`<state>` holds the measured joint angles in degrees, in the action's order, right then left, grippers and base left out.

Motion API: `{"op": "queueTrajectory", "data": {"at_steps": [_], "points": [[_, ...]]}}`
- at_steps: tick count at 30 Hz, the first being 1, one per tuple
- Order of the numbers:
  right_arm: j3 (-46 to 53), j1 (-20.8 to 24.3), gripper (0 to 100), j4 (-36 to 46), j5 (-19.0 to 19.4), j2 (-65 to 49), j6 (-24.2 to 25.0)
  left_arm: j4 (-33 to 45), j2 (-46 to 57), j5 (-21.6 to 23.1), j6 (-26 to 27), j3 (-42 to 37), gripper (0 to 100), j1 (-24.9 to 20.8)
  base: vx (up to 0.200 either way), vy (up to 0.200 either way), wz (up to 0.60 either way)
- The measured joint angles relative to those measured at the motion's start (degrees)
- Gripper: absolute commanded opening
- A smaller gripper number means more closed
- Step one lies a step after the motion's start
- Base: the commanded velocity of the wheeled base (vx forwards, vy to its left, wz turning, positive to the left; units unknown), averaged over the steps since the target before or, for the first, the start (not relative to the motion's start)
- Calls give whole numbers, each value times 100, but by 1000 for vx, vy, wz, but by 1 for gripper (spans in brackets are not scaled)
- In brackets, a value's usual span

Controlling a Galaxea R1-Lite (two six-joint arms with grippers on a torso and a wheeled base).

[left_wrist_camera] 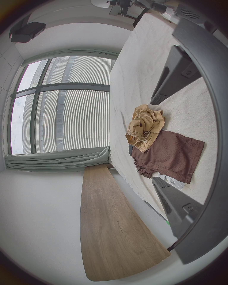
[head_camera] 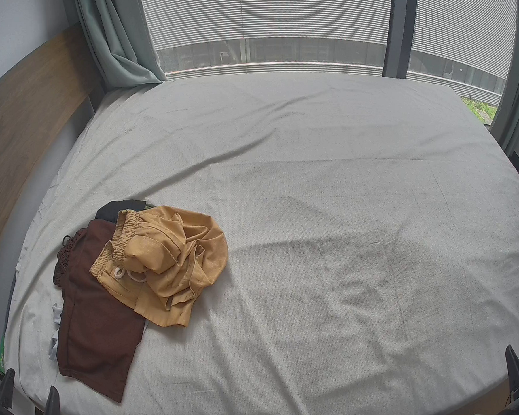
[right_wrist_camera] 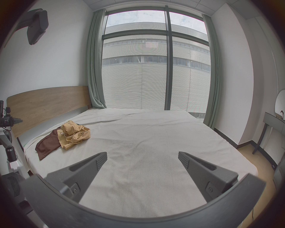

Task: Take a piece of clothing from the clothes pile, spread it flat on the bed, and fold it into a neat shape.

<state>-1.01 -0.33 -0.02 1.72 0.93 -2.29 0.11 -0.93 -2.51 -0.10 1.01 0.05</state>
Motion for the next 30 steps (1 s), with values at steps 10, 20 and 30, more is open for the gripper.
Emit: {"op": "queueTrajectory", "data": {"at_steps": [10,20,30], "points": [[0,0,100,-5,2,0,-6,-1,0,0,2,0,100,0,0,0,0],[0,-2,100,-5,2,0,-5,-27,0,11,-9,0,100,0,0,0,0],[0,6,100,-2,2,0,0,-511,0,11,-4,20,100,2,0,0,0]]}}
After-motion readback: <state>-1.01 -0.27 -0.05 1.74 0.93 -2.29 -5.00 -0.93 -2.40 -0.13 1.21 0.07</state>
